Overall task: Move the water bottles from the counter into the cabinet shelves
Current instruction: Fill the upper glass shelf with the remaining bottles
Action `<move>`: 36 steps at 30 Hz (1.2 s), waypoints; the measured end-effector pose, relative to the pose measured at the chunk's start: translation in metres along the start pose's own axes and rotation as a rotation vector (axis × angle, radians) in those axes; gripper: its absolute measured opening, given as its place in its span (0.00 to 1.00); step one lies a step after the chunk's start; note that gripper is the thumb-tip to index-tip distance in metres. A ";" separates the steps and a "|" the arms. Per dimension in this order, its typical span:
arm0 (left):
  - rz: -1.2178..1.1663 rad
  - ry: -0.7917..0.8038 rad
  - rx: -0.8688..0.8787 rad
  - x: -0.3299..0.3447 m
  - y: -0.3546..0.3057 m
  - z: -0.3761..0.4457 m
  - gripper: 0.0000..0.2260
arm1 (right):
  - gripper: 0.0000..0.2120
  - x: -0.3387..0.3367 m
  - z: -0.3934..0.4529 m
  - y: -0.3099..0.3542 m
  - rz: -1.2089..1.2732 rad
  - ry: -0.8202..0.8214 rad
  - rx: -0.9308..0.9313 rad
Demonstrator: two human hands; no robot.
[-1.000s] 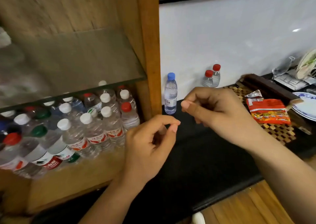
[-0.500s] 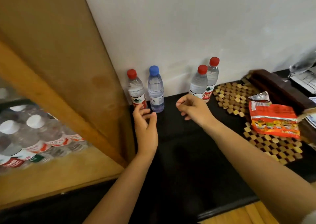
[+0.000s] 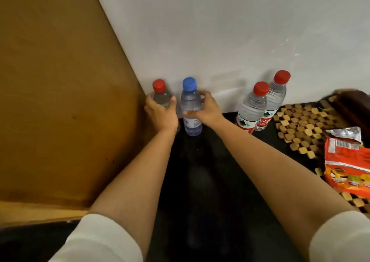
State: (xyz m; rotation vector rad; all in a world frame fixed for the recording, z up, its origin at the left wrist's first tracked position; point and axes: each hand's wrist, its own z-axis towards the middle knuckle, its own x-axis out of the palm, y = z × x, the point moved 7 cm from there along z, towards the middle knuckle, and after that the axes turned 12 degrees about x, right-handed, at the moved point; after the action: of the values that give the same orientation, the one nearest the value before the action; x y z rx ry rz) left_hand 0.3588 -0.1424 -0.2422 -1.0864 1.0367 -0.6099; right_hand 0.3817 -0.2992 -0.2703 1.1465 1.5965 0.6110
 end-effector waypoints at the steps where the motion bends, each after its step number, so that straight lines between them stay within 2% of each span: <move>1: 0.012 0.011 0.012 0.002 -0.003 0.004 0.32 | 0.38 0.001 0.002 0.002 -0.017 0.007 -0.009; 5: 0.114 0.057 0.041 0.002 -0.003 0.018 0.26 | 0.30 0.006 0.003 0.008 -0.143 0.045 -0.053; 9: 0.088 0.088 0.057 0.002 -0.002 0.019 0.21 | 0.28 0.002 0.000 0.009 -0.212 0.055 -0.060; 16: 0.121 0.122 0.111 0.001 -0.007 -0.014 0.19 | 0.31 0.000 -0.024 0.006 -0.393 0.207 -0.092; 20: 0.112 0.172 0.143 -0.010 -0.010 -0.045 0.17 | 0.17 -0.007 -0.053 0.000 -0.310 0.363 -0.139; 21: 0.114 0.195 0.151 -0.013 -0.009 -0.054 0.17 | 0.16 -0.010 -0.061 -0.003 -0.302 0.397 -0.146; 26: 0.092 0.294 0.214 -0.035 -0.006 -0.104 0.16 | 0.30 -0.013 -0.101 -0.033 -0.328 0.588 -0.096; 32: 0.121 0.414 0.288 -0.061 -0.001 -0.155 0.18 | 0.29 -0.013 -0.157 -0.066 -0.288 0.812 -0.002; 36: 0.124 0.461 0.316 -0.078 0.002 -0.182 0.20 | 0.28 -0.011 -0.189 -0.078 -0.283 0.894 0.018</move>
State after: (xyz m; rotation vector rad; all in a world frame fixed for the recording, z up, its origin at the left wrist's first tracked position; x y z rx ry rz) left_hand 0.1614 -0.1534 -0.2325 -0.6092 1.3380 -0.9138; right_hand 0.1768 -0.3121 -0.2665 0.6407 2.4606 0.9942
